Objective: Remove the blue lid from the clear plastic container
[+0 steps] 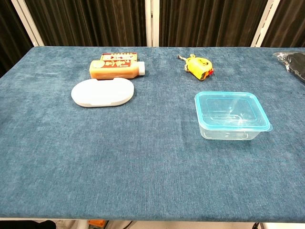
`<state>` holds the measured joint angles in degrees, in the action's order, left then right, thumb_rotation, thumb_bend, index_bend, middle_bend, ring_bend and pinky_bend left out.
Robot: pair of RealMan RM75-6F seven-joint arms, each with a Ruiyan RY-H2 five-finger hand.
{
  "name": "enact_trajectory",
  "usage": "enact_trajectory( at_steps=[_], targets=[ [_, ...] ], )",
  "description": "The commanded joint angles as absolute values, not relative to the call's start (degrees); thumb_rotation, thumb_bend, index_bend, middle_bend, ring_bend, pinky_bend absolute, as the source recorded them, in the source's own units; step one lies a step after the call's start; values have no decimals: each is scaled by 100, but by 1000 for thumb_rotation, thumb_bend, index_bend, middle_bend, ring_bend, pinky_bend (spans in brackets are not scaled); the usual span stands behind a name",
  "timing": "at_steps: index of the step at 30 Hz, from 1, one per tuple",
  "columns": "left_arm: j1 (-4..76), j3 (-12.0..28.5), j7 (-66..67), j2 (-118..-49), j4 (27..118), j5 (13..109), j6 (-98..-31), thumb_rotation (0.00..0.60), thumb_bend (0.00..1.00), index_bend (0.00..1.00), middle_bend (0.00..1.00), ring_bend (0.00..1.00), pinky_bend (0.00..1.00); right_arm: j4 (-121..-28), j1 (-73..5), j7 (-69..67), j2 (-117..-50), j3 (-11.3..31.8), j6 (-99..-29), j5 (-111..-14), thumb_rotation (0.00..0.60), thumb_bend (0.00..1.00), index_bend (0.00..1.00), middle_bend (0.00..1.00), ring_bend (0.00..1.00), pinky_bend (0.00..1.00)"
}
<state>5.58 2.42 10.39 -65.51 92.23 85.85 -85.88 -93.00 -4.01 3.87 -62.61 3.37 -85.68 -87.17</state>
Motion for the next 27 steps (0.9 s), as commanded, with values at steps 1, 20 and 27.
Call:
enact_trajectory(
  at_steps=[1, 20, 27],
  targets=[
    [549, 233, 1100, -6553, 9230, 8564, -8568, 600, 0, 41, 0, 0, 0, -9291, -418, 358, -6255, 337, -8549, -8735, 600, 65, 0, 100, 0, 0],
    [670, 244, 1244, -6644, 9290, 8524, -8373, 600, 0, 41, 0, 0, 0, -8563, -1592, 526, -7039, 519, -6850, -8571, 600, 75, 0, 9, 0, 0],
    [712, 252, 1249, -6663, 9289, 8479, -8295, 600, 0, 41, 0, 0, 0, -7666, -2354, 389, -7932, 615, -6195, -8750, 600, 76, 0, 0, 0, 0]
  ],
)
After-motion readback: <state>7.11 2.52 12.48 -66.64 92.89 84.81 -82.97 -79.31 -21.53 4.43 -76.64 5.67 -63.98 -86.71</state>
